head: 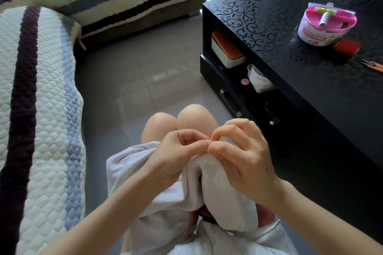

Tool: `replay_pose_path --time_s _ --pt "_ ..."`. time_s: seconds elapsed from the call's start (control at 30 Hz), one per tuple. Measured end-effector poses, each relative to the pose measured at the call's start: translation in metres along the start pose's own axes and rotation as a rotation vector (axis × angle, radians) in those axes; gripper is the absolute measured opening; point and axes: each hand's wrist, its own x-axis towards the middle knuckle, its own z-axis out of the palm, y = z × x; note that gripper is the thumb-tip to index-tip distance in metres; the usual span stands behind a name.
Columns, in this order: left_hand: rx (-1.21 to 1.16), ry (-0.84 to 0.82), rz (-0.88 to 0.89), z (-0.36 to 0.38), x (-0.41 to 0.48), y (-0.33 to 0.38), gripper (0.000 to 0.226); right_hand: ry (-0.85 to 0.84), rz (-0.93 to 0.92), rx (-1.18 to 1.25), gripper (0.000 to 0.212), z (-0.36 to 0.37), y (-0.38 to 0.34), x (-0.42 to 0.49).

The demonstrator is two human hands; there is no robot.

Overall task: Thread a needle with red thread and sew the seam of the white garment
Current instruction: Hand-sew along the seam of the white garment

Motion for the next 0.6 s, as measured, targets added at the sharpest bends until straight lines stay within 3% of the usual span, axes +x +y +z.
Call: replay_pose_path --time_s 0.07,0.2,0.43,0.6 --pt "0.022 0.030 0.078 0.002 -0.001 -0.002 0.021 -0.013 -0.020 0.009 0.011 0.001 -0.003 0.001" --pt "0.088 0.092 0.193 0.006 -0.002 -0.010 0.008 0.000 -0.016 0.093 0.017 0.000 -0.009 0.008" --pt "0.139 0.146 0.256 0.010 0.001 -0.013 0.012 0.026 0.168 0.357 0.015 -0.004 -0.007 0.007" --pt "0.232 0.237 0.338 0.020 0.008 -0.017 0.019 0.044 0.079 0.253 0.017 0.001 -0.007 0.006"
